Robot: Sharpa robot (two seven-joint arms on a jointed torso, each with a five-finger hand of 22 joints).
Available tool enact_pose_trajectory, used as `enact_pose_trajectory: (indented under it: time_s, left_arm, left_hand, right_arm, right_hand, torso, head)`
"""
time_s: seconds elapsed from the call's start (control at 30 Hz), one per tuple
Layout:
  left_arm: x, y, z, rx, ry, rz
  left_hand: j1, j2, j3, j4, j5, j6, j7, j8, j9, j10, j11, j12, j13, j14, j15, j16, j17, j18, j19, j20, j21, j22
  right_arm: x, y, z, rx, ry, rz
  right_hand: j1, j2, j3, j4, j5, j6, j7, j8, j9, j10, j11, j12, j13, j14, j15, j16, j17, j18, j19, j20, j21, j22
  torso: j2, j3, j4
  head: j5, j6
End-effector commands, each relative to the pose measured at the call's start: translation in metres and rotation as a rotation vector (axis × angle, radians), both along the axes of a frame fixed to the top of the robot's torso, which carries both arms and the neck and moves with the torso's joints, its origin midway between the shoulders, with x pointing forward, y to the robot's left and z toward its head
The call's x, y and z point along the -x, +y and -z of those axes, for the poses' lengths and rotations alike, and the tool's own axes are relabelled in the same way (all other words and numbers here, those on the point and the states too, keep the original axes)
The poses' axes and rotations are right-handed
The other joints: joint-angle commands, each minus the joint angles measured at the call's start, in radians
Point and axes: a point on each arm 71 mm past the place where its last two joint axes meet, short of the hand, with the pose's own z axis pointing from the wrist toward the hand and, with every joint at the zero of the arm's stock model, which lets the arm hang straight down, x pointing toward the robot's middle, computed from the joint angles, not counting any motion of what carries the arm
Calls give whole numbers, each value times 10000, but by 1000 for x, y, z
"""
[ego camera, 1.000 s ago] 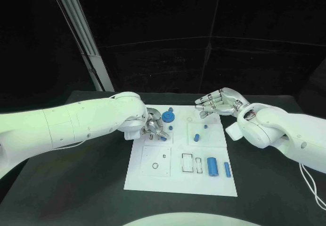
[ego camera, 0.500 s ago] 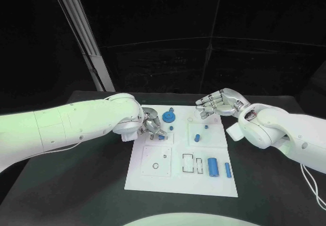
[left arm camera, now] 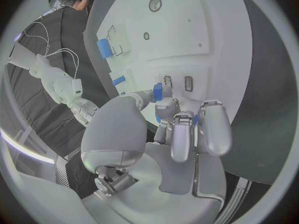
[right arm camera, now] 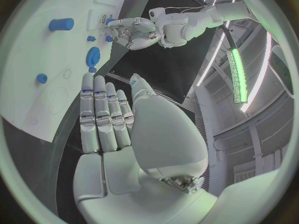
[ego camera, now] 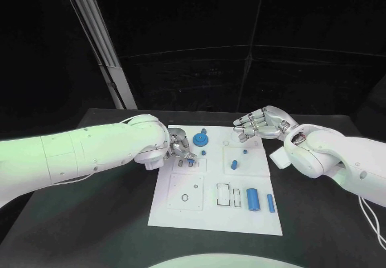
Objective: Assemble the parts on the task board
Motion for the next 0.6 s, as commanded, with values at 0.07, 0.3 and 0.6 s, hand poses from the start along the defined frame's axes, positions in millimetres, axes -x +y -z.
enact_pose_trajectory:
  time_s: [0.07, 0.3, 0.6]
  left_arm:
    - [-4, -1, -3, -4, -700, -53]
    - [-3, -2, 0, -429, -560, 238]
    - [1, -3, 5, -881, -85, 534]
  left_hand:
    - [-75, 6, 1885, -1805, -22, -87, -61, 54, 27, 71, -37, 29, -20, 1040, -28, 31, 2634, -197, 89, 11, 30, 22]
    - [-97, -7, 1930, -1828, -20, -89, -62, 64, 37, 64, -38, 12, -44, 1040, -31, 31, 2634, -194, 86, 9, 23, 10]
    - [-109, -13, 1949, -1837, -21, -92, -61, 67, 41, 57, -38, 0, -61, 1040, -32, 31, 2634, -196, 89, 8, 27, 18]
  right_arm:
    - [1, 2, -3, 262, -378, -277]
    - [1, 3, -2, 199, -273, -299]
    - [0, 2, -1, 86, -90, -253]
  right_hand:
    - [-112, -2, -37, -17, 62, -79, -13, -31, -8, -80, 26, 56, -9, -80, -12, -42, -15, 22, 5, 78, -75, -22]
    - [-119, 1, -40, -19, 65, -82, -10, -30, -7, -91, 30, 58, -10, -92, -8, -45, -21, 21, 1, 83, -90, -31]
    - [-146, 21, -44, -10, 67, -88, -4, -29, -7, -101, 36, 66, -8, -101, -1, -45, -29, 21, 0, 90, -112, -45]
  torso:
    - [8, 8, -29]
    - [24, -5, -31]
    - [17, 0, -25]
  head:
    - [28, 7]
    - [42, -5]
    - [35, -10]
